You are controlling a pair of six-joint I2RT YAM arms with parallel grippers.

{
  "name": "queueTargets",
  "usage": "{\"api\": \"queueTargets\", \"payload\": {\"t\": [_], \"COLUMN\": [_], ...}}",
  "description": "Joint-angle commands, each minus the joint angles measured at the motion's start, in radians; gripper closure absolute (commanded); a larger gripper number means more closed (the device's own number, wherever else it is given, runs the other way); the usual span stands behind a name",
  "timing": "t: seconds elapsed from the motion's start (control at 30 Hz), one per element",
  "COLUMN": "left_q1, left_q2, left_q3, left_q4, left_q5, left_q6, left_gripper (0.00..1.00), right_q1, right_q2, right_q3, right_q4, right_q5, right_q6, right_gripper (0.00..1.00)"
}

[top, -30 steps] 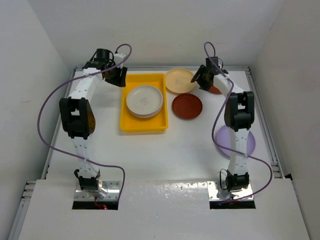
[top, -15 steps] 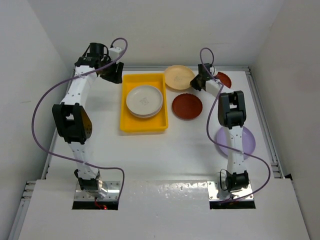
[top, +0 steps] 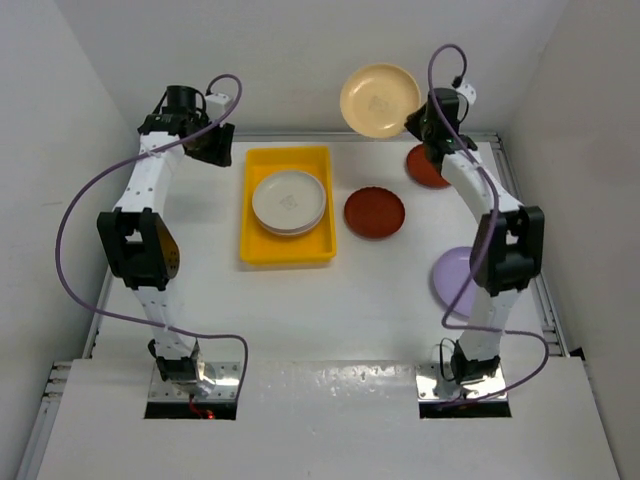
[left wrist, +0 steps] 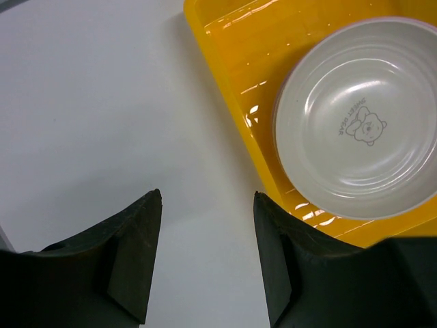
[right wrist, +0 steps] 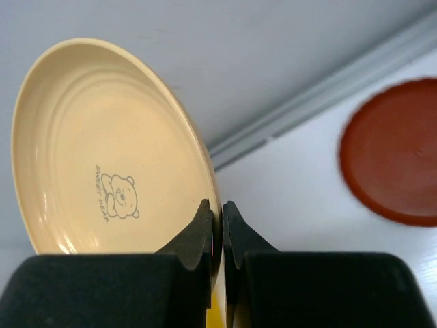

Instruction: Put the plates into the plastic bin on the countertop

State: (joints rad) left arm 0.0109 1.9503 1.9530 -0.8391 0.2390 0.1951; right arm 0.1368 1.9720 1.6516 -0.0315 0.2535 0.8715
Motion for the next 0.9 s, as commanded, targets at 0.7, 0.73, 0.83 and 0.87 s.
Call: {"api": "queueTargets", "payload": {"t": [0.7, 0.73, 0.83, 0.87], "left_q1": [0.078, 0.078, 0.087, 0.087], "left_q2": [0.013, 0.004, 0.004, 0.004], "left_q3": [-0.034, -0.034, -0.034, -0.043], "left_q4": [0.052, 0.052, 0.052, 0.052], "left_q5": [0.048, 0.048, 0.057, 0.066], "left_q6": [-0.063, -0.063, -0.063, -0.063], "left_gripper": [0.41, 0.41, 0.41, 0.41], "right_q1": [0.373, 0.38, 0.395, 0.402], "right_q2": [0.212, 0.211, 0.211, 0.209], "right_q3": [0.188, 0.183, 0.178, 0.18], "right_q4": [-0.291, -0.291, -0.283, -0.28], "right_q5": [-0.134, -0.135, -0.12, -0.112], "right_q6": [-0.302, -0.305, -0.333, -0.357], "right_gripper": [0.87, 0.81, 0.6, 0.58]}}
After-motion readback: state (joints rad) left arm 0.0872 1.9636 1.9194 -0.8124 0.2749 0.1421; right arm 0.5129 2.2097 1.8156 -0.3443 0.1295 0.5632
